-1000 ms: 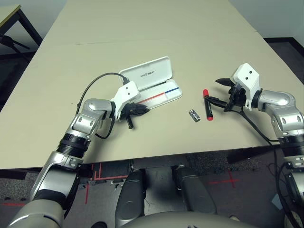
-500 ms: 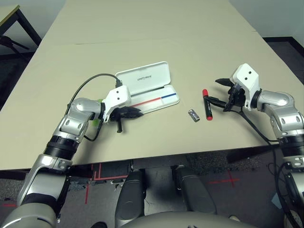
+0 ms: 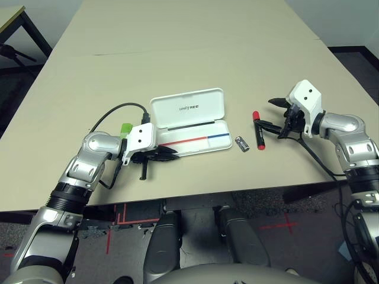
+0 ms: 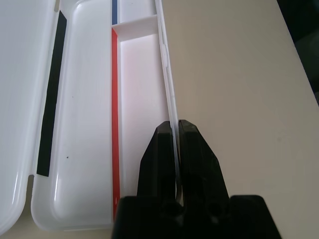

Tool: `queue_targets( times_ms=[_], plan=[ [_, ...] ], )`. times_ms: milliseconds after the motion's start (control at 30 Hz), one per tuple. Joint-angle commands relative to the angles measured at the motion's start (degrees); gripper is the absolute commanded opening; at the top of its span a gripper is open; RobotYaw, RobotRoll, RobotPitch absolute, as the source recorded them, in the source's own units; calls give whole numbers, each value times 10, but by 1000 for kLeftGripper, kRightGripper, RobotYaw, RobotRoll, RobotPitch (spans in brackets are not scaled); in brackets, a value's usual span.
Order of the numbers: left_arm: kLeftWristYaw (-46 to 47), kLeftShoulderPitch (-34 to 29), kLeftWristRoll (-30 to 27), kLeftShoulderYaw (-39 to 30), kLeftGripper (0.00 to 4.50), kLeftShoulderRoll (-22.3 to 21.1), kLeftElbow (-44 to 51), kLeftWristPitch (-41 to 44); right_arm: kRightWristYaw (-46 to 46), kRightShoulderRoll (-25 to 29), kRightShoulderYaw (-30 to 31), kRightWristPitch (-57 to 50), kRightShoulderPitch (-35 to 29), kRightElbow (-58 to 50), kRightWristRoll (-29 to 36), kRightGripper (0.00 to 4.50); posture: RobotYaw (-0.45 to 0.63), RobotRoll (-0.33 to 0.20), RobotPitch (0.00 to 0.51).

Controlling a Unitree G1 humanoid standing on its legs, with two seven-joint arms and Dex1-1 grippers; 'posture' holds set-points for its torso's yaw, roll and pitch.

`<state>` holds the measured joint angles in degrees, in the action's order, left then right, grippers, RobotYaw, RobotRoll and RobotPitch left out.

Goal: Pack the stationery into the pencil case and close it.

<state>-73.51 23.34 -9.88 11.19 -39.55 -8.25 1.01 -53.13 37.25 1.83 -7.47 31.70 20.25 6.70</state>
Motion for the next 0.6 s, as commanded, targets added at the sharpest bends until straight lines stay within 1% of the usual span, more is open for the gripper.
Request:
queue_targets(
  times_ms=[33, 300, 333, 367, 400, 533, 600],
  plan=[
    [2, -7, 7, 1, 10, -6, 0, -3, -4, -3, 8, 8, 5, 5, -6, 4500, -65, 0, 167],
    [-9, -23, 2, 3, 10, -17, 18, 5, -2, -8, 11, 16, 8, 13, -13, 4500, -55, 0, 170],
    [-10, -25, 1, 2, 619, -19, 20, 5, -2, -9, 11, 17, 8, 14, -13, 4500, -52, 0, 169],
    [-10, -27, 1, 1, 845, -21, 23, 5, -2, -10, 12, 18, 10, 15, -14, 4500, -47, 0, 169],
    [-10, -29, -1, 0, 1182, -24, 25, 5, -2, -12, 12, 19, 11, 17, -15, 4500, -45, 0, 169],
    [-12, -32, -8, -6, 2798, -35, 39, 13, -3, -19, 15, 27, 17, 30, -21, 4500, -37, 0, 169],
    [-14, -35, -13, -10, 3479, -42, 52, 21, -3, -22, 16, 30, 20, 35, -22, 4500, -30, 0, 168]
  ],
)
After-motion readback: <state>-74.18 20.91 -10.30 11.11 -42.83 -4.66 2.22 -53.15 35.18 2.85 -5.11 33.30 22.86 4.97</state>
